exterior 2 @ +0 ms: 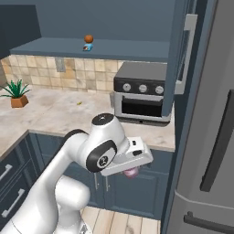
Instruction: Pick the bar and jam from the counter and place them in the cabinets closest to them.
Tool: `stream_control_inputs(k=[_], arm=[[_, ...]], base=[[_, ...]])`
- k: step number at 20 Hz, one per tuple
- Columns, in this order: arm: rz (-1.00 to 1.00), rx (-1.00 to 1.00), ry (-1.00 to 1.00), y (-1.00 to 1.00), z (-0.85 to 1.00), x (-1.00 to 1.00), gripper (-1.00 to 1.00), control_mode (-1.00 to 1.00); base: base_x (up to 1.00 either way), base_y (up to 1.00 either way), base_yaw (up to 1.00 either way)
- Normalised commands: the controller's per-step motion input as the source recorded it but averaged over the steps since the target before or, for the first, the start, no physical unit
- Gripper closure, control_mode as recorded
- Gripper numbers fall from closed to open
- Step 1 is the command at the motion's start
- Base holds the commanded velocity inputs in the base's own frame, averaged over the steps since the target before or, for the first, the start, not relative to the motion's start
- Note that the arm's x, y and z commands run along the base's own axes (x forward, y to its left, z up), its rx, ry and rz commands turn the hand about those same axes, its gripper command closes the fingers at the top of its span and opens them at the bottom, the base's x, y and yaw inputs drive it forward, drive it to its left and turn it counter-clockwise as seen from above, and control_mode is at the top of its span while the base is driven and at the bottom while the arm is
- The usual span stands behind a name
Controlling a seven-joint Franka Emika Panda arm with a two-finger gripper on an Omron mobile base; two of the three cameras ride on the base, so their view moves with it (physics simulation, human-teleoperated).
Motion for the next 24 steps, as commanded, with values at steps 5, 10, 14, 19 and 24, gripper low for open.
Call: stream_control_inputs(k=[5,10,14,19,24], arm=[[0.00,0.00,0.00,0.00,0.00,0.00,1.00,1.00],[0.00,0.00,0.00,0.00,0.00,0.00,1.00,1.00],[0.00,0.00,0.00,0.00,0.00,0.00,1.00,1.00],[0.00,0.00,0.00,0.00,0.00,0.00,1.00,1.00],[0.00,0.00,0.00,0.00,0.00,0.00,1.00,1.00]], base=[[-0.01,-0.07,0.00],[-0.11,-0.22,0.00],[-0.01,-0.25,0.00],[0.00,-0.34,0.00],[-0.06,-0.35,0.00]])
